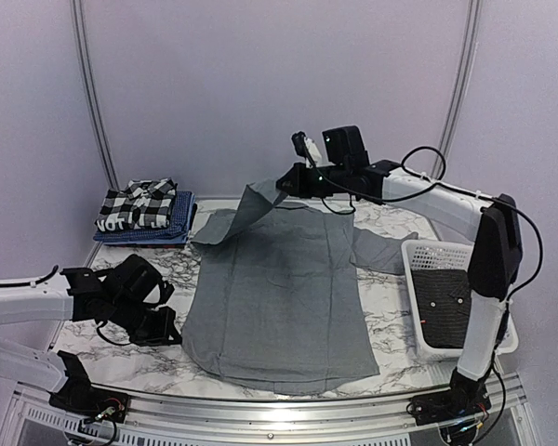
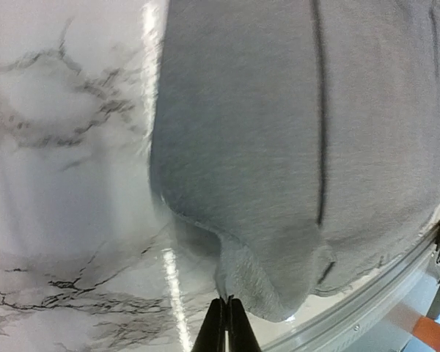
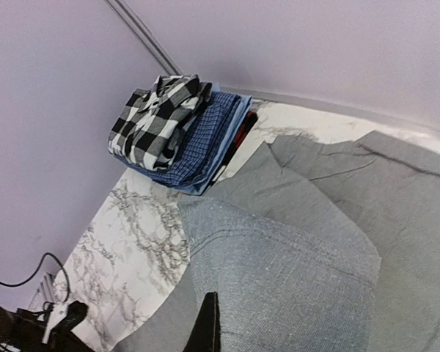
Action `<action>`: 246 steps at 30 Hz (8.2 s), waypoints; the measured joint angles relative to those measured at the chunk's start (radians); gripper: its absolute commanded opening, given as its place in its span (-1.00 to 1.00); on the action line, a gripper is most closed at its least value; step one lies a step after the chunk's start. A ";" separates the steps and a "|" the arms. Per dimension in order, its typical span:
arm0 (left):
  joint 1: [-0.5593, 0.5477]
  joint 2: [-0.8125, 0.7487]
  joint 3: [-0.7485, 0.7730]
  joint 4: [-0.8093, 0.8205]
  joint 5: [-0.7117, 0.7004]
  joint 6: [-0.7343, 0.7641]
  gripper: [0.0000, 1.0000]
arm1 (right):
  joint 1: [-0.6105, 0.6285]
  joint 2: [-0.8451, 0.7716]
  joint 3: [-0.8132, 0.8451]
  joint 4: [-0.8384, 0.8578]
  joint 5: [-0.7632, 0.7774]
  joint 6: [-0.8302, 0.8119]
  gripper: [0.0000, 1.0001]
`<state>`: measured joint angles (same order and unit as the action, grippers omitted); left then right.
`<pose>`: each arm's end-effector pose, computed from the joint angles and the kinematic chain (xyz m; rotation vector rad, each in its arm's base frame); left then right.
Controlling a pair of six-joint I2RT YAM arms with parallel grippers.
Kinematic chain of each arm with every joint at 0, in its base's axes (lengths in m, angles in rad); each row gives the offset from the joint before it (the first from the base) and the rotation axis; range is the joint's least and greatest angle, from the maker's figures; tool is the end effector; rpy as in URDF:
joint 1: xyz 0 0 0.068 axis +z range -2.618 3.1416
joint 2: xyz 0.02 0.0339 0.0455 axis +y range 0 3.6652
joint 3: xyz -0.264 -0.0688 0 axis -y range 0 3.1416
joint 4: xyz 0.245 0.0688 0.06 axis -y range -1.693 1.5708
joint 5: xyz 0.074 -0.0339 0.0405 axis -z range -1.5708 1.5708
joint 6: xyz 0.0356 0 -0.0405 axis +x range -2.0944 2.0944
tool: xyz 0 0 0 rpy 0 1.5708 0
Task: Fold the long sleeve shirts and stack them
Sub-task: Pick up the flattened shirt from the center of the board, then fold the flattened shirt at the center of the board, then place the sleeve of the 1/3-folded shirt, then move the 1/3-folded shirt to the center of the board.
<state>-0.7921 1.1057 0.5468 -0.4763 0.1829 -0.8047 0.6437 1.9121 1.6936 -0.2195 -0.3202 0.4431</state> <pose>0.1336 -0.1446 0.1767 0.0529 2.8053 -0.7307 0.3597 0.2839 0.3220 -0.4296 2.0909 0.9916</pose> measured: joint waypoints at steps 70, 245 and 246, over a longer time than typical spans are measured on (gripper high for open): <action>-0.051 0.451 0.600 -0.021 0.117 0.275 -0.03 | -0.068 -0.329 -0.163 -0.193 -0.092 -0.576 -1.00; 0.119 0.582 0.292 0.356 -0.079 0.073 -1.00 | 0.261 0.386 0.010 -0.099 0.592 -0.091 -0.11; 0.127 0.570 0.278 0.356 -0.078 0.077 -1.00 | 0.264 0.388 0.018 -0.101 0.589 -0.087 -0.10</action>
<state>-0.6651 1.6756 0.8253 -0.1204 0.1047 -0.7277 0.9081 2.3005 1.7111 -0.3206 0.2684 0.3557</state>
